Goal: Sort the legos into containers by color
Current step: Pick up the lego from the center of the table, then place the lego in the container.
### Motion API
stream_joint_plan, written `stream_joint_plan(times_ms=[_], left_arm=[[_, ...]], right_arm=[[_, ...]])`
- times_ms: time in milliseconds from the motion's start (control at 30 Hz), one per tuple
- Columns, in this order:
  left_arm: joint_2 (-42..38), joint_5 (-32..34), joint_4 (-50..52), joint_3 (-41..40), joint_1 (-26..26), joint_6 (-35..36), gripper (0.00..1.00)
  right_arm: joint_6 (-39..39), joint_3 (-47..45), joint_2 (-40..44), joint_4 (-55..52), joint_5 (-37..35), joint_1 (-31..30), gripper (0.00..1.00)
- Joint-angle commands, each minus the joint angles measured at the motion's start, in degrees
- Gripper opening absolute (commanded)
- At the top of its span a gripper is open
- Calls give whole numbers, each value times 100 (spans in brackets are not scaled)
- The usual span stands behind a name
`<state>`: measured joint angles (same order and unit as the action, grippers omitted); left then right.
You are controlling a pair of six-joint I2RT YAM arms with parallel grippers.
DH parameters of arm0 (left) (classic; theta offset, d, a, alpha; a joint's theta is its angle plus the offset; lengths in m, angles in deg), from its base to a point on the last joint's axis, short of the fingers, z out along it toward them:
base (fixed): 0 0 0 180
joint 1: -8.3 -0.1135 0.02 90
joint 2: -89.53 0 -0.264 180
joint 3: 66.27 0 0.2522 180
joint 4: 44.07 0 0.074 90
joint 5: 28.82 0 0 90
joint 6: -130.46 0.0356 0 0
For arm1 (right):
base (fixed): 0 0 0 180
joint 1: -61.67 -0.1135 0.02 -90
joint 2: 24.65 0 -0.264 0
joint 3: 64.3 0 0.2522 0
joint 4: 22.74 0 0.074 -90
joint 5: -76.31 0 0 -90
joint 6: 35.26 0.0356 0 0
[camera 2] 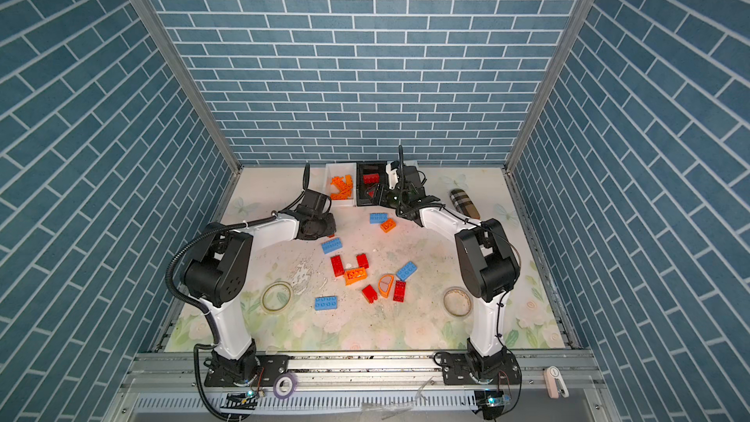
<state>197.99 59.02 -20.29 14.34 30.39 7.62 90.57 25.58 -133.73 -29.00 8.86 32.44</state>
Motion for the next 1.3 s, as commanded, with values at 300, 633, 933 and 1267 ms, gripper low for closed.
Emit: stream_joint_plan(times_ms=[300, 633, 933, 1267], left_arm=[[-317, -694, -370, 516, 19, 163, 21], [-236, -1403, -1265, 887, 8, -364, 24], [211, -2011, -2316, 1309, 21, -1036, 24], [994, -2389, -3390, 1736, 26, -1968, 24]], right_arm=[[-642, -1152, 1045, -636, -37, -72, 65], [-937, -1951, 1884, -1128, -327, -251, 66], [-832, -2662, 2498, -1142, -539, -455, 67], [-603, -3281, 2708, -926, -719, -846, 67]])
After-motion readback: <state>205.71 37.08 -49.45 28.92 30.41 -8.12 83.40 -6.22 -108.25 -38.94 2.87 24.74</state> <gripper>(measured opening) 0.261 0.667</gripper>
